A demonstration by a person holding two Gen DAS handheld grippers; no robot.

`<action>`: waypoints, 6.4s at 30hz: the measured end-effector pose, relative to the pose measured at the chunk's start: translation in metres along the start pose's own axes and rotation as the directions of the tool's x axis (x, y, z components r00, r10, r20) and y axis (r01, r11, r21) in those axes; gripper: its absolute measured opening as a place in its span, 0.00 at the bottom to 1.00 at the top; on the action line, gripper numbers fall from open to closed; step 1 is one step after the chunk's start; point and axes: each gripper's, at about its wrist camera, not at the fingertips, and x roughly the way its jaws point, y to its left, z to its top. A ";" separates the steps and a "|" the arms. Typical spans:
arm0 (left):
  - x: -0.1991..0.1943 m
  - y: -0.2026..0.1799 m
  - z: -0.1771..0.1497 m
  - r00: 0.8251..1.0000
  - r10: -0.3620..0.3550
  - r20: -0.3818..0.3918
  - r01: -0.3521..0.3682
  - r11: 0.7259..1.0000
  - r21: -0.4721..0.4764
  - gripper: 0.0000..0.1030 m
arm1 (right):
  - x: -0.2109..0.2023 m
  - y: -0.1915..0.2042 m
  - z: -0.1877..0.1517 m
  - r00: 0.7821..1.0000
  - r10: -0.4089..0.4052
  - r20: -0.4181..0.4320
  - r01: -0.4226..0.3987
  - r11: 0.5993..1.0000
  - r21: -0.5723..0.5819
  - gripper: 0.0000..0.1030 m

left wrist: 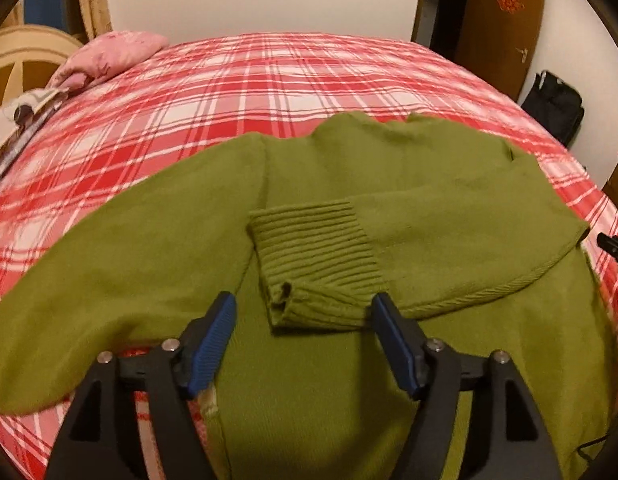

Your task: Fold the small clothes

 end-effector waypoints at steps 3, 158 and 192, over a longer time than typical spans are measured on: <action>0.003 0.000 -0.001 1.000 0.000 0.005 0.000 1.000 -0.001 0.72 | -0.020 0.022 0.016 0.993 0.096 0.072 -0.094 0.995 -0.033 0.72; -0.173 0.033 0.091 0.863 -0.256 0.435 0.324 0.942 -0.090 0.08 | -0.104 0.080 -0.093 0.812 0.583 0.020 -0.583 0.812 -0.028 0.65; -0.078 -0.041 0.016 0.971 -0.069 0.227 0.020 0.977 0.211 0.73 | -0.073 0.037 -0.084 0.846 0.533 -0.003 -0.530 0.843 0.092 0.66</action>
